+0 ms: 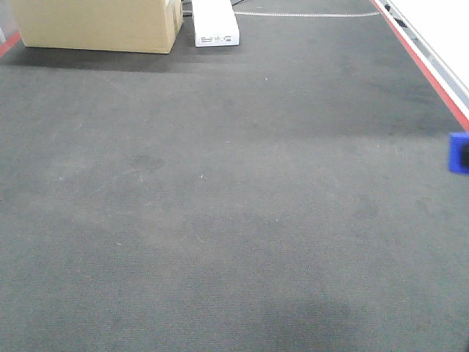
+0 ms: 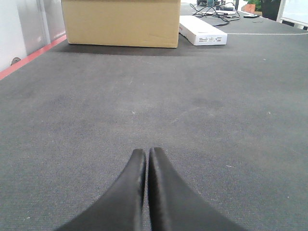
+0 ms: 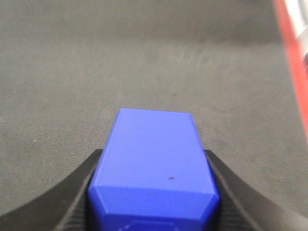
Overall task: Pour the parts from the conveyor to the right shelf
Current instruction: 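Lift the blue block off the belt with the right gripper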
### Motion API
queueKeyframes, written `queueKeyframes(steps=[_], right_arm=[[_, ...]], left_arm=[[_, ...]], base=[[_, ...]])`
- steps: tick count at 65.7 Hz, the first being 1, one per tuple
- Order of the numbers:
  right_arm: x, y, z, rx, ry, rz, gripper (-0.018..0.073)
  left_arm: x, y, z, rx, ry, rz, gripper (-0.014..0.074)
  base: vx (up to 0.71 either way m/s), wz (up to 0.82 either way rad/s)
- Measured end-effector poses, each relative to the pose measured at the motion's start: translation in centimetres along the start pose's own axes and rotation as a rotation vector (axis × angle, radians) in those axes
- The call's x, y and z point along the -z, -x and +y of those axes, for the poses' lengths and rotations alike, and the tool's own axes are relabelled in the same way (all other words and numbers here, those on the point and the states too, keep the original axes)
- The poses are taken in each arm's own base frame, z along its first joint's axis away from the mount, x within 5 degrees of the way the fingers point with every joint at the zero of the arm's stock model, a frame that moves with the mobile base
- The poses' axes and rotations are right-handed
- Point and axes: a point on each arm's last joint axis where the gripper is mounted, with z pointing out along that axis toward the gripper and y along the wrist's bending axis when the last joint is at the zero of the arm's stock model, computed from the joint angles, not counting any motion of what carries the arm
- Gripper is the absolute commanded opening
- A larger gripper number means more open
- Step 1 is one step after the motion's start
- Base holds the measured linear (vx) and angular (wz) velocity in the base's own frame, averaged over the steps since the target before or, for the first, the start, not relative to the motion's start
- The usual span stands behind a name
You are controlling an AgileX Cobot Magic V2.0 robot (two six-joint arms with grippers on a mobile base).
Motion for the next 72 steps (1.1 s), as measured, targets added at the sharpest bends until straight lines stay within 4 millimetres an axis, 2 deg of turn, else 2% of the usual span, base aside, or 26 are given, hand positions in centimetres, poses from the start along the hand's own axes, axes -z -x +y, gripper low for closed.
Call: queueKeyframes(steps=[5, 14, 24, 34, 49, 72], right_arm=[[1.6, -2.5, 0.4, 0.004, -0.010, -0.049, -0.0005], [3.2, -6.7, 1.0, 0.029, -0.025, -0.115, -0.0005], [3.9, -10.9, 1.5, 0.037, -0.037, -0.170, -0.0005], [4.0, -13.9, 1.9, 0.034, -0.039, -0.215, -0.0005], [4.8, -15.2, 2.0, 0.036, -0.075, -0.401, -0.0005], [4.8, -15.4, 2.0, 0.033, -0.075, -0.417, -0.0005]], left_arm=[[0.0, 0.0, 0.0, 0.000, 0.000, 0.000, -0.0006], [0.0, 0.0, 0.0, 0.000, 0.000, 0.000, -0.0006], [0.0, 0.0, 0.0, 0.000, 0.000, 0.000, -0.0006], [0.0, 0.0, 0.0, 0.000, 0.000, 0.000, -0.0006], [0.0, 0.0, 0.0, 0.000, 0.000, 0.000, -0.0006], [0.0, 0.0, 0.0, 0.000, 0.000, 0.000, -0.0006]], base=[[0.00, 0.00], [0.00, 0.00], [0.00, 0.00], [0.00, 0.00], [0.00, 0.00], [0.00, 0.00]])
